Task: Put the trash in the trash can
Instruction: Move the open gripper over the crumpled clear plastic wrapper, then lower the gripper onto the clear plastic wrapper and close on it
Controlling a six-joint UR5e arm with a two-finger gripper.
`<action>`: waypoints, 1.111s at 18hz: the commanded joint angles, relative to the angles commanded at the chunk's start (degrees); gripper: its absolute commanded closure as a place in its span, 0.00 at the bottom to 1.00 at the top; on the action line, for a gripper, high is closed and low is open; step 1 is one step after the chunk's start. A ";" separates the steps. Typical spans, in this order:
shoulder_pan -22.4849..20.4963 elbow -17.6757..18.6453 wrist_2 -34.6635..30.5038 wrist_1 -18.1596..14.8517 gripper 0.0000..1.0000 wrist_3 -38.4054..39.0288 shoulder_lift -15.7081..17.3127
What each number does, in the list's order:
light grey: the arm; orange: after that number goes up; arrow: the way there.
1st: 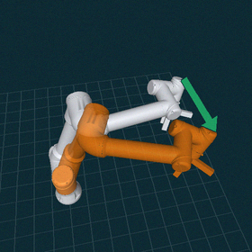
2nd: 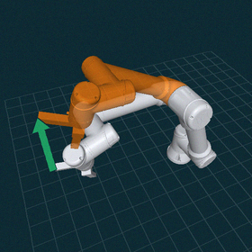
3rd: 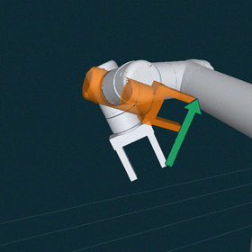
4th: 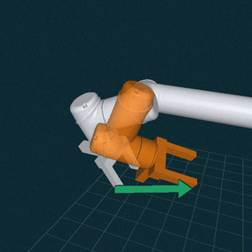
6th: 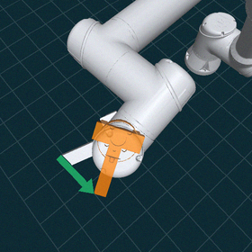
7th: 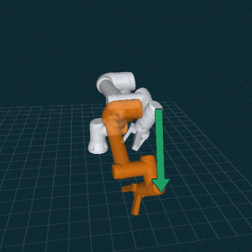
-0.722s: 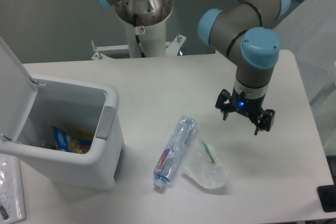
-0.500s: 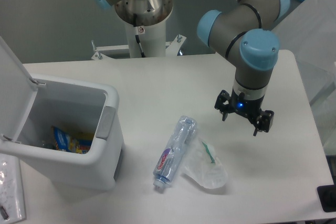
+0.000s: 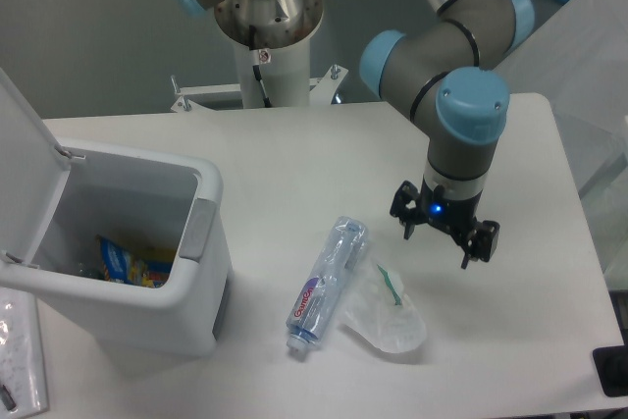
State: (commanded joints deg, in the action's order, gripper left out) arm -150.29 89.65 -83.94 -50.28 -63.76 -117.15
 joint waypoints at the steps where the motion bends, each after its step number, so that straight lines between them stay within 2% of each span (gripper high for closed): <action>1: 0.52 -0.52 0.00 0.01 0.00 2.04 -0.79; 5: 2.19 -0.88 -0.35 0.10 0.00 6.71 -4.13; 11: 4.13 -1.58 -2.36 0.10 0.00 14.45 -7.39; 17: 5.19 -2.19 -5.36 0.01 0.01 14.19 -9.23; 20: 5.36 -2.90 -5.01 -0.08 0.35 14.02 -9.41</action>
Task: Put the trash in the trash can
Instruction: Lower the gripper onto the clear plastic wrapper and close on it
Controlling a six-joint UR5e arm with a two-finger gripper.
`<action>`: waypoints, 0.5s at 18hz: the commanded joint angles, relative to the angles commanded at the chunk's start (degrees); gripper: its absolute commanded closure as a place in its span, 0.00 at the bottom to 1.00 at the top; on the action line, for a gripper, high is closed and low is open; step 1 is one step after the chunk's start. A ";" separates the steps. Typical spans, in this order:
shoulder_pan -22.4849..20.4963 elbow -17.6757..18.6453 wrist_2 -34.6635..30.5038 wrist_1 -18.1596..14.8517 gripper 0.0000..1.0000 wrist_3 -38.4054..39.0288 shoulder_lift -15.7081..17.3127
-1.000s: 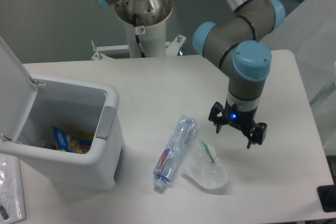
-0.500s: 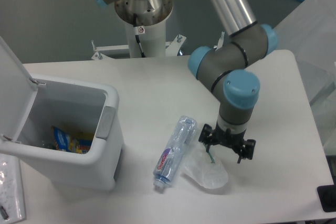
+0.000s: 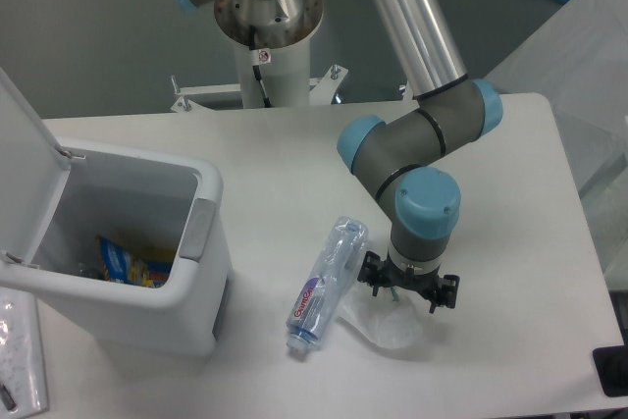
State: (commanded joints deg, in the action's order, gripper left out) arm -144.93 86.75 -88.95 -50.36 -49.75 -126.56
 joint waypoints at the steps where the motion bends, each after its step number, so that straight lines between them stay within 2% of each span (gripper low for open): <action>1: 0.00 -0.35 0.18 0.09 0.46 0.00 0.00; 3: 0.00 -0.79 0.27 0.09 0.73 0.00 0.00; 4: 0.00 -0.97 0.27 0.09 0.82 0.00 0.09; 9: 0.00 -1.23 0.35 0.17 1.00 0.09 0.53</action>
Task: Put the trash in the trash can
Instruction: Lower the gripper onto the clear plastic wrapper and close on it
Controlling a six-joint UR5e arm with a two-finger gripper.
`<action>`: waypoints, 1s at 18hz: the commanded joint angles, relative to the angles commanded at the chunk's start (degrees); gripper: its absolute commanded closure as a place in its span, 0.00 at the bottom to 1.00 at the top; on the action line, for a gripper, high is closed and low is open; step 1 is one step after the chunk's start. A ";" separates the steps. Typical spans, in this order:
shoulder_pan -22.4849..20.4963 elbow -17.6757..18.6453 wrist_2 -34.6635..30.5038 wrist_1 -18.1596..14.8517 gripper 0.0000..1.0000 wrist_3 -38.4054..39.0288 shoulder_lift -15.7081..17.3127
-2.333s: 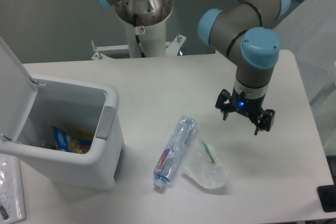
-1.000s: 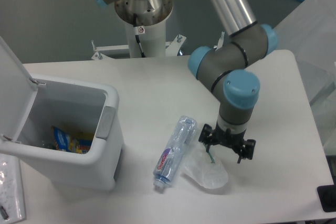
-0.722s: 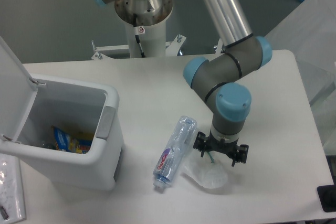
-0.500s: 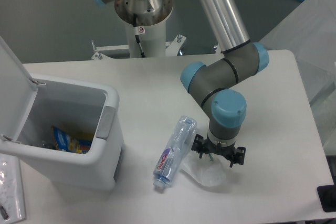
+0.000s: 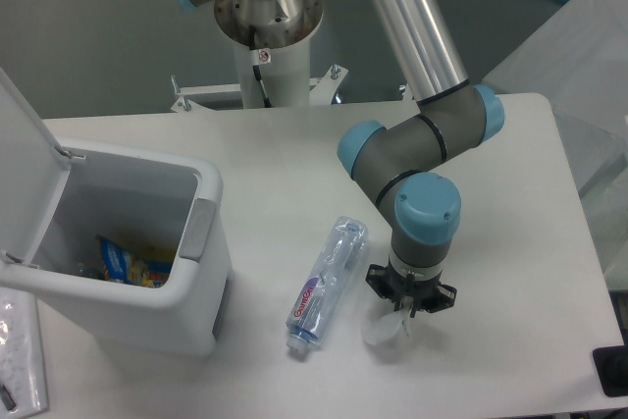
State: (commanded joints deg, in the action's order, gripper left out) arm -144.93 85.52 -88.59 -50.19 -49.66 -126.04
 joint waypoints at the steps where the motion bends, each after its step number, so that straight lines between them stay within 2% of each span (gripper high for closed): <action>1: 0.00 -0.35 0.17 0.00 1.00 0.00 0.00; 7: -0.53 -4.04 9.12 0.00 1.00 0.79 2.10; 15: -0.18 -3.43 29.51 -0.35 1.00 5.18 11.24; 18: 0.35 -3.34 35.93 -0.35 1.00 8.43 15.89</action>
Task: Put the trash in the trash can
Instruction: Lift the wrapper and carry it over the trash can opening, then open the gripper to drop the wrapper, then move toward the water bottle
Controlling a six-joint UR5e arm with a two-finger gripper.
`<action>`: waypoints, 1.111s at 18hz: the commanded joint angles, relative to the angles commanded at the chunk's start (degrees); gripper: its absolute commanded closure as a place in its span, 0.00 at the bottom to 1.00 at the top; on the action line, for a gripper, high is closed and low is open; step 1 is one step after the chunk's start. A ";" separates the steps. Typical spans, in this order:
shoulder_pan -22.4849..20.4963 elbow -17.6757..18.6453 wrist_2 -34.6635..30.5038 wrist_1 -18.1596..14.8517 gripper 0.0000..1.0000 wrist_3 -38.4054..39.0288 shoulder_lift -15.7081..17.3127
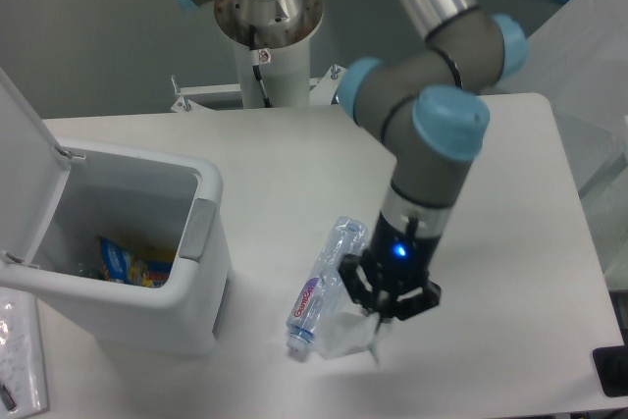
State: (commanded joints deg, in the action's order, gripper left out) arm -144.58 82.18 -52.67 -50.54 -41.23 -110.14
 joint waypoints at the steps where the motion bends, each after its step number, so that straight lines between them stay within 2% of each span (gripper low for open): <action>1: 0.26 0.00 2.11 0.00 1.00 0.71 1.58; 7: 1.75 0.26 9.95 0.00 1.00 4.84 8.71; 10: 5.17 0.79 9.95 0.00 1.00 5.63 9.77; 17: 10.89 6.76 9.95 0.00 0.94 5.81 13.89; 18: 11.16 8.60 9.87 0.17 0.85 5.29 15.03; 19: 11.16 10.18 9.87 0.35 0.73 4.94 15.48; 20: 11.16 10.81 9.87 0.35 0.48 4.76 15.57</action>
State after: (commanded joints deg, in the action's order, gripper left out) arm -133.42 92.98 -42.80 -50.19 -36.47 -94.57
